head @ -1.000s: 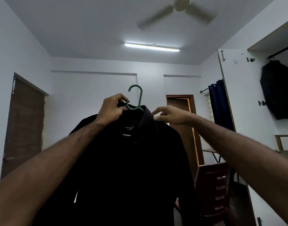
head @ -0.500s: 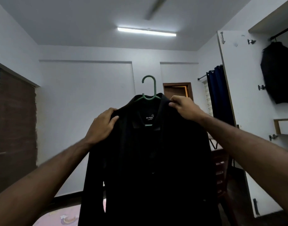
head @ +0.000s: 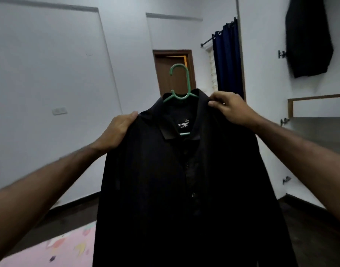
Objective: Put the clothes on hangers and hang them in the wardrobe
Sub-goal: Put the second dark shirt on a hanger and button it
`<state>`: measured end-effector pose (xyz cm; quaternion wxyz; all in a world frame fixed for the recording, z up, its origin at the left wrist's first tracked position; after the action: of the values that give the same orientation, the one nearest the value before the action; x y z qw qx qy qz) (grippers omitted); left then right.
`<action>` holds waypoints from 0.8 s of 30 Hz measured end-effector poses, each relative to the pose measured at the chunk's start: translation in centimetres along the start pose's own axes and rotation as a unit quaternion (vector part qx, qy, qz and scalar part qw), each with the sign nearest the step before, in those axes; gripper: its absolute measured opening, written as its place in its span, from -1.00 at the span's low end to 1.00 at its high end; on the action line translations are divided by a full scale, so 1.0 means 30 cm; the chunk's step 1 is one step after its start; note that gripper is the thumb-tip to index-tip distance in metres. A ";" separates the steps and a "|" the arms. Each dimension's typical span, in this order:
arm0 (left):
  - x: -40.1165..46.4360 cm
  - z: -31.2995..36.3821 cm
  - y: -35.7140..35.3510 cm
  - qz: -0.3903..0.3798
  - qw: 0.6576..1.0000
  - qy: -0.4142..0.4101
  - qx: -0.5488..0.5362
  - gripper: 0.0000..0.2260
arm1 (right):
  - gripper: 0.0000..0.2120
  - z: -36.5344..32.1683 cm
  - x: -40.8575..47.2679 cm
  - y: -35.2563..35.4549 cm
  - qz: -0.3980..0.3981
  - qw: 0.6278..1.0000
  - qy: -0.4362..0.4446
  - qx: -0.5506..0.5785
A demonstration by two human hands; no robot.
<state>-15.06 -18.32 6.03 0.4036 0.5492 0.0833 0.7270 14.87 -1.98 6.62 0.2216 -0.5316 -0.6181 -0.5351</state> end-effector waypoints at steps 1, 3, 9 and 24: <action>0.096 0.055 -0.019 0.000 1.000 -0.017 0.026 -0.58 | -0.94 0.047 0.064 0.054 0.003 1.000 -0.006 0.010; 0.303 0.184 -0.057 -0.006 0.997 -0.037 0.069 -0.70 | -0.96 0.119 0.189 0.191 -0.001 1.000 -0.016 0.023; 0.870 0.583 -0.212 -0.082 0.986 -0.083 0.120 -0.71 | -0.94 0.340 0.532 0.621 -0.025 0.996 -0.076 -0.030; 1.569 0.995 -0.460 -0.018 0.995 -0.093 -0.035 -0.77 | -0.82 0.529 1.080 1.415 0.015 0.980 -0.138 -0.141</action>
<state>14.27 13.10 44.10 0.4417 0.5986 0.0300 0.6676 46.61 20.02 46.79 0.0647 -0.6352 -0.5532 -0.5351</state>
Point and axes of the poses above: each hand's wrist, its own x-axis towards the middle knuckle, its own y-axis out of the back of the hand, z = x × y, the point moved 6 cm from there along x, towards the middle knuckle, and after that the axes turned 7 degrees about z, right-handed, at the moved point
